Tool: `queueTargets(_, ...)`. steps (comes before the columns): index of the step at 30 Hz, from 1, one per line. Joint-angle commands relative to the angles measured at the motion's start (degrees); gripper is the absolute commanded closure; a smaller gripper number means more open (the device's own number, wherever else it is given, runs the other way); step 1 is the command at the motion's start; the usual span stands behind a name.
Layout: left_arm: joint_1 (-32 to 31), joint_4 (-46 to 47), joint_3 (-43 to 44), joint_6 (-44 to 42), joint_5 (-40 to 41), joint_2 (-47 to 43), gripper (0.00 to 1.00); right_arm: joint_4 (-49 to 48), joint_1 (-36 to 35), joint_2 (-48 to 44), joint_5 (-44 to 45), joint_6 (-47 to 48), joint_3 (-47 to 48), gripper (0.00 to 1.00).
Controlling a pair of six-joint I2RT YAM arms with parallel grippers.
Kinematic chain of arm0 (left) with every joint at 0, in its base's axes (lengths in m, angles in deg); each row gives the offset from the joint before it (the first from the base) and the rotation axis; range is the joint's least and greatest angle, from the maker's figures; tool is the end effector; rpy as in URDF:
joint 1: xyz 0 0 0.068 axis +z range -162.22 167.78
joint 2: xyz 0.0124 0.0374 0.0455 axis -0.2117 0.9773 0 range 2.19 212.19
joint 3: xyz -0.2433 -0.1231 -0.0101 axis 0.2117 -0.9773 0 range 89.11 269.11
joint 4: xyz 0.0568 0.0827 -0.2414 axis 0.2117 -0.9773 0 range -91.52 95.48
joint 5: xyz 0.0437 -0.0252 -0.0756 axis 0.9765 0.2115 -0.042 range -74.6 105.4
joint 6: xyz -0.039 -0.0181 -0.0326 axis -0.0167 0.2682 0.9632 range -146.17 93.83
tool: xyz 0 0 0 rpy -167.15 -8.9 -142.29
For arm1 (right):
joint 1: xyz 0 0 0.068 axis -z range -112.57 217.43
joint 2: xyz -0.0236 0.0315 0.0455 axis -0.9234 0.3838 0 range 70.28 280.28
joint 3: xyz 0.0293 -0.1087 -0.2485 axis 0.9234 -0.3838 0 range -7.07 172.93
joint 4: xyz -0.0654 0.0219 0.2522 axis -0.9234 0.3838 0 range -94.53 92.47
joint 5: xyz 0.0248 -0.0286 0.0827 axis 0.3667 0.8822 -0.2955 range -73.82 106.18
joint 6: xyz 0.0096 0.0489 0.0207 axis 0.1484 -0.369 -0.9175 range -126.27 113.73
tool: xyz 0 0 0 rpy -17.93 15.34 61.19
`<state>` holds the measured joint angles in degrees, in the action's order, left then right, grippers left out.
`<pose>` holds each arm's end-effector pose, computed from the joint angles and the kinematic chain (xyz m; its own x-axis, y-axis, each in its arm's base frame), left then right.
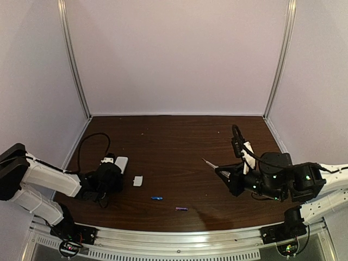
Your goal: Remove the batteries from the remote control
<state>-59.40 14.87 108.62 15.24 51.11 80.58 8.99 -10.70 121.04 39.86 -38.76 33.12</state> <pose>0.1591 -0.1410 0.1152 -0.6111 -0.1306 -0.7807 -0.0883 0.9914 -0.0968 0.0556 0.1950 0.2885 -0.5117 -0.0430 -0.8581 -0.6472 0.6761 0.3521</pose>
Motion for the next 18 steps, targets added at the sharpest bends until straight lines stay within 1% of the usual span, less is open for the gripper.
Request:
queueTargets(1,0.4,0.8,-1.5,2.3,-0.7,0.4,1.0,1.0,-0.1,-1.1,-0.7,-1.1,-1.0,1.0)
queueTargets(9,0.4,1.2,-3.1,3.1,-1.2,-1.0,1.0,1.0,0.0,-1.3,-1.4,-2.0,-1.6,1.0)
queueTargets(12,0.4,1.0,-3.3,3.2,-1.3,-1.0,0.96,1.3,0.0,-1.5,-1.5,-2.3,-1.8,1.0)
queueTargets(13,0.4,1.0,-3.3,3.3,-1.3,-1.0,0.92,1.3,0.0,-1.6,-1.5,-2.5,-2.0,1.0)
queueTargets(14,0.4,1.0,-3.4,3.5,-1.4,-1.0,0.86,1.3,-0.1,-1.7,-1.6,-2.6,-2.2,1.0)
queueTargets(17,0.4,1.1,-3.7,4.0,-1.9,-1.5,0.56,1.2,-0.1,-1.9,-1.8,-3.0,-2.5,1.0)
queueTargets(18,0.5,1.2,-3.8,4.1,-2.0,-1.9,0.51,1.2,-0.1,-2.0,-1.9,-3.1,-2.7,1.0)
